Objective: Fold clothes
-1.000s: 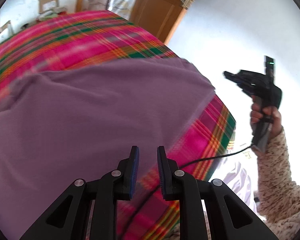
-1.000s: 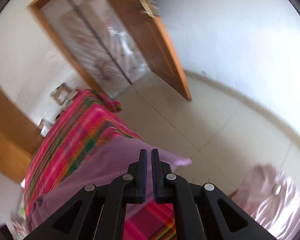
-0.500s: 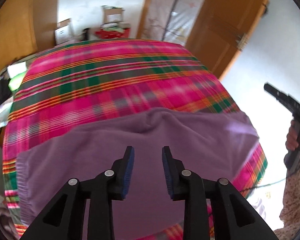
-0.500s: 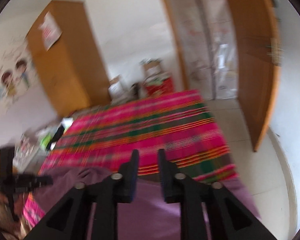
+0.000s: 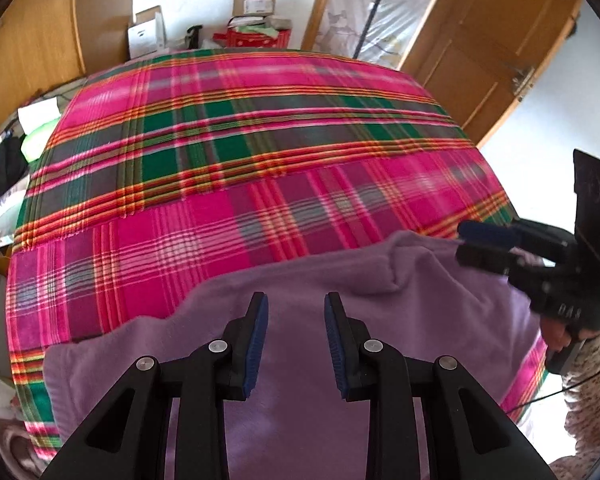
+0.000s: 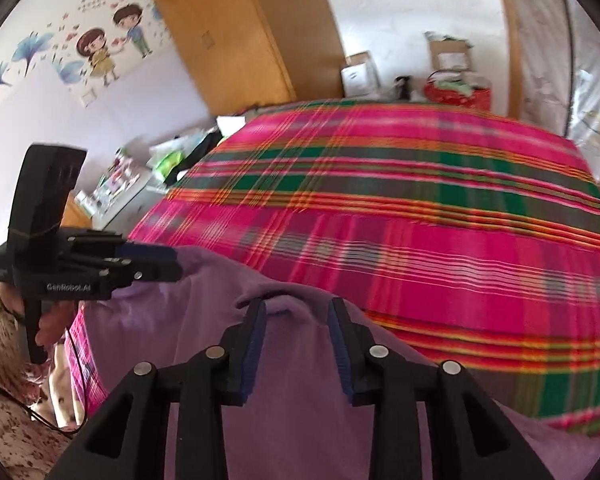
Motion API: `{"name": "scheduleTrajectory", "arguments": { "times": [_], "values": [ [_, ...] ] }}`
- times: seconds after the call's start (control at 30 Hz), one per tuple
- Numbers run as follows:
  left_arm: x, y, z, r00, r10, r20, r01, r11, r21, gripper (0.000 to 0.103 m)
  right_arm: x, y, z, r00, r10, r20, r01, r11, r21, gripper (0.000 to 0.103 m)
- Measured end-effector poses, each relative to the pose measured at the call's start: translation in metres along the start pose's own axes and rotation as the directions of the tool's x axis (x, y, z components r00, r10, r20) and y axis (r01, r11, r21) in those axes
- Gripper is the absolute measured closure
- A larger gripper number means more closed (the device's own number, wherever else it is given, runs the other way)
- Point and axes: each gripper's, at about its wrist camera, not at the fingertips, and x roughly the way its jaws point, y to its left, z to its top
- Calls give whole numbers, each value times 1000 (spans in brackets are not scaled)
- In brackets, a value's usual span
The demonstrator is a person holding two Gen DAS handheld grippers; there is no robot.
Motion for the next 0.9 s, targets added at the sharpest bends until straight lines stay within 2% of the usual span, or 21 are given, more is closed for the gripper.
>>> {"name": "scheduleTrajectory", "arguments": {
  "times": [0.2,0.37,0.53,0.7,0.9],
  "values": [
    [22,22,9,999,7,-36,-8,999,-38,73,22,14,5,994,81,-80,-84,996,-28,65],
    [32,33,15,999,-17,-36,14,998,-60,73,43,22,13,976,138,-168,-145,989,-31,65],
    [38,41,17,999,-26,-36,23,997,-69,73,52,19,14,962,130,-239,-136,991,-11,65],
    [43,48,20,999,-38,-36,34,995,-92,73,57,18,19,961,139,-239,-144,990,-7,65],
    [47,51,19,998,-50,-40,46,994,-98,73,69,24,28,948,138,-285,-150,988,-20,65]
  ]
}}
